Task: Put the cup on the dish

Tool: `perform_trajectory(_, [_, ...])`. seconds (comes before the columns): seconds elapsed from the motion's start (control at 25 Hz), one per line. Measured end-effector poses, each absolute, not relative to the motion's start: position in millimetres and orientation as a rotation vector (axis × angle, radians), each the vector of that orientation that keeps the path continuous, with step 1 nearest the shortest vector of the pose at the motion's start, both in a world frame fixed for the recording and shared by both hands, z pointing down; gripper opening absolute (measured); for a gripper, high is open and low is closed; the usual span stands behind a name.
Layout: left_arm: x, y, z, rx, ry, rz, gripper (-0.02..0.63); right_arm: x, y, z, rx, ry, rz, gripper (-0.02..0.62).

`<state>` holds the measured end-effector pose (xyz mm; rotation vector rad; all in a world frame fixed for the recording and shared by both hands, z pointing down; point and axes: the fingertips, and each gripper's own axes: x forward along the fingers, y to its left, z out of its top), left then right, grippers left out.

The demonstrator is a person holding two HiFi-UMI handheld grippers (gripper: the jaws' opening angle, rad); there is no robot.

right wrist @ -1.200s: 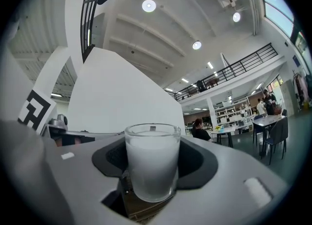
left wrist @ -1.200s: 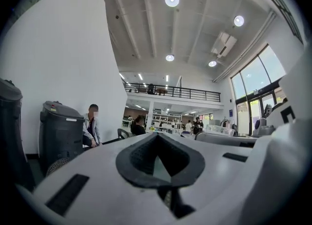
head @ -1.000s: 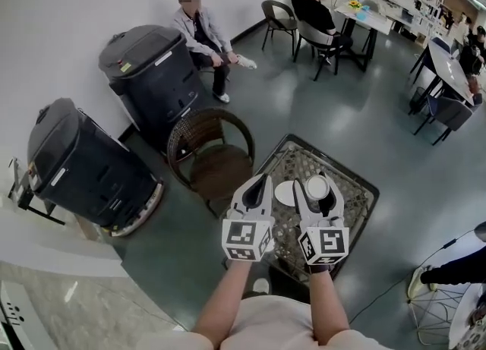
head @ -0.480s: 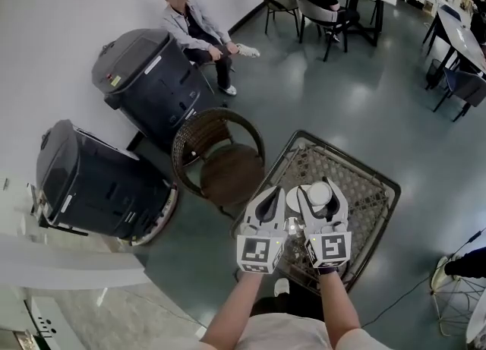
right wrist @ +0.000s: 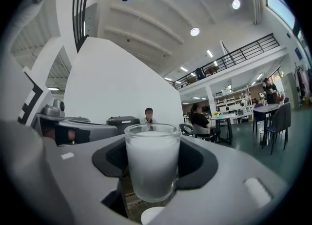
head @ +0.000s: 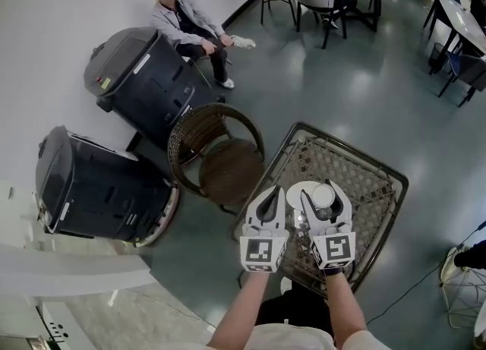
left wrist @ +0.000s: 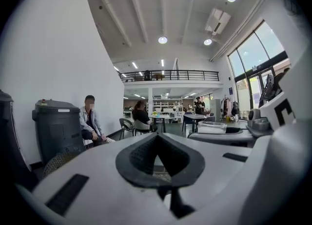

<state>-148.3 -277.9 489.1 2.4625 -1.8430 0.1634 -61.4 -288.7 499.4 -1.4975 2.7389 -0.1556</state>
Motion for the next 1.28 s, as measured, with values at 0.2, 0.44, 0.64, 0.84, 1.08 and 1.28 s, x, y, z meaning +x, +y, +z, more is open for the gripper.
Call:
perform_trajectory(0.2, [-137, -270, 512, 2.466, -1.761, 0.105, 0.003, -55, -281, 534, -1.488, 2.756, -0.182, 0.256])
perform_trajectory(0.44, [-128, -281, 536, 2.488, -1.769, 0.055, 0.002, -53, -284, 569, -1.464, 2.788, -0.188, 0.256])
perform_trajectory(0.64, [-124, -283, 592, 2.465, -1.579, 0.055, 0.002, -61, -287, 621, -1.521, 2.812, -0.312, 0.255])
perform_trajectory(0.84, [-132, -288, 619, 2.451, -1.518, 0.012, 0.002, -71, -299, 667, -1.540, 2.879, -0.336, 0.255])
perform_trajectory(1.08, [-141, -291, 648, 2.427, -1.542, 0.105, 0.002, -81, -309, 720, -1.552, 2.948, -0.386, 0.255])
perform_trajectory(1.28, [-144, -295, 667, 2.414, -1.549, 0.143, 0.002, -89, -317, 752, -1.555, 3.001, -0.422, 0.255])
